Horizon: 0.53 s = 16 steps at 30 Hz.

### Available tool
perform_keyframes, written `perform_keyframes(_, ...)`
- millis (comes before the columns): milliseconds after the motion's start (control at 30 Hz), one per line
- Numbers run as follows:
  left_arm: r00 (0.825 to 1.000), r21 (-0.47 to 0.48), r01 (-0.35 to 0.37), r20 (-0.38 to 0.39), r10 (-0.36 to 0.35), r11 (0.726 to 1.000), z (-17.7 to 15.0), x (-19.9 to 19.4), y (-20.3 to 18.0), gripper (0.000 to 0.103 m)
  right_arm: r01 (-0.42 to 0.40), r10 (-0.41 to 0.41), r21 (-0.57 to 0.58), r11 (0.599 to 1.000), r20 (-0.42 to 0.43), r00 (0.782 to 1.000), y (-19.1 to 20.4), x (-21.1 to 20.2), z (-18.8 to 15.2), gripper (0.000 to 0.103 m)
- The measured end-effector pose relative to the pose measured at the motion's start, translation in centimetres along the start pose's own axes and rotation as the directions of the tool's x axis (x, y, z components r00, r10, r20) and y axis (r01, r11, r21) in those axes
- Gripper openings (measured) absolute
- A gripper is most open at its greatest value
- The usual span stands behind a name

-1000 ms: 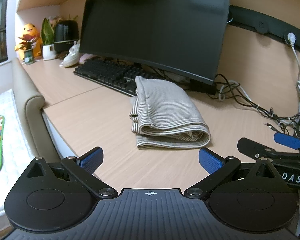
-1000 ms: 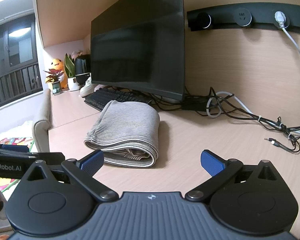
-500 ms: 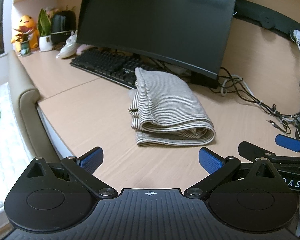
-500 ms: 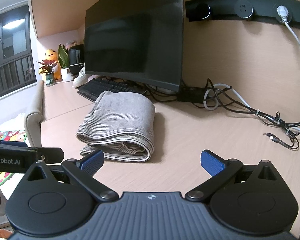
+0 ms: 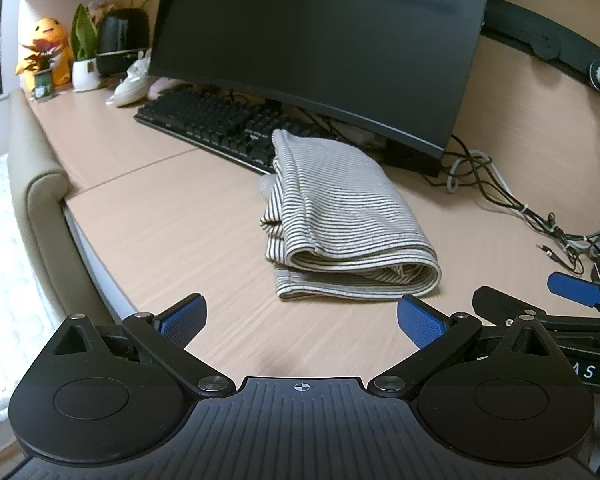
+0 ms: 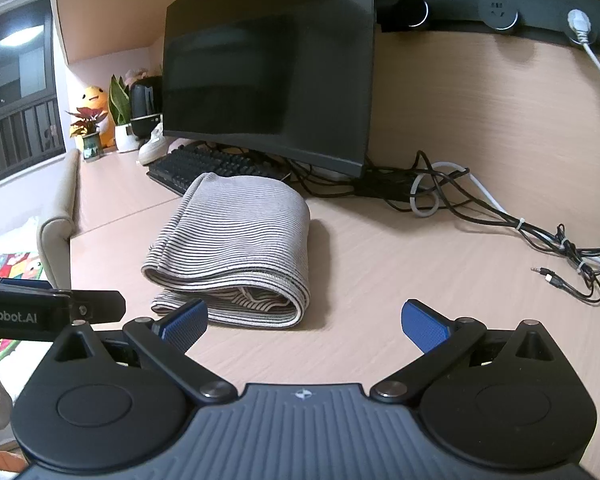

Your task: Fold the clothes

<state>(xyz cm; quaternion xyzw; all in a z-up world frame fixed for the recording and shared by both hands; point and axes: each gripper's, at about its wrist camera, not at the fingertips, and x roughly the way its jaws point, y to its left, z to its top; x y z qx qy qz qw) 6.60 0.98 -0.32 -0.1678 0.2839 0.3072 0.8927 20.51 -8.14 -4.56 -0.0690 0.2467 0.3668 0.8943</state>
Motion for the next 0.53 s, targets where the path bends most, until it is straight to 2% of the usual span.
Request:
perform_keyframes(167, 0.999, 0.016, 0.029, -0.020, -0.029, 0.999, 0.3, 0.7, 0.5, 0.103, -0.002, 0.003, 0.016, 1.000, -0.036, 0.999, 0.4, 1.0, -0.2, 0.103)
perform_keyframes(300, 0.998, 0.015, 0.046, -0.031, -0.045, 0.999, 1.1, 1.8, 1.7, 0.103, -0.002, 0.003, 0.026, 1.000, -0.034, 0.999, 0.8, 1.8, 0.5, 0.103)
perform_keyframes(433, 0.999, -0.033, 0.051, -0.014, -0.051, 0.998, 3.1, 4.2, 5.2, 0.103, -0.015, 0.015, 0.005, 1.000, -0.005, 1.000, 2.5, 3.6, 2.5, 0.103)
perform_keyframes(533, 0.999, -0.082, 0.047, 0.031, -0.045, 0.995, 5.7, 6.1, 9.8, 0.103, -0.049, 0.051, -0.046, 0.998, 0.032, 0.998, 5.4, 6.2, 4.9, 0.103)
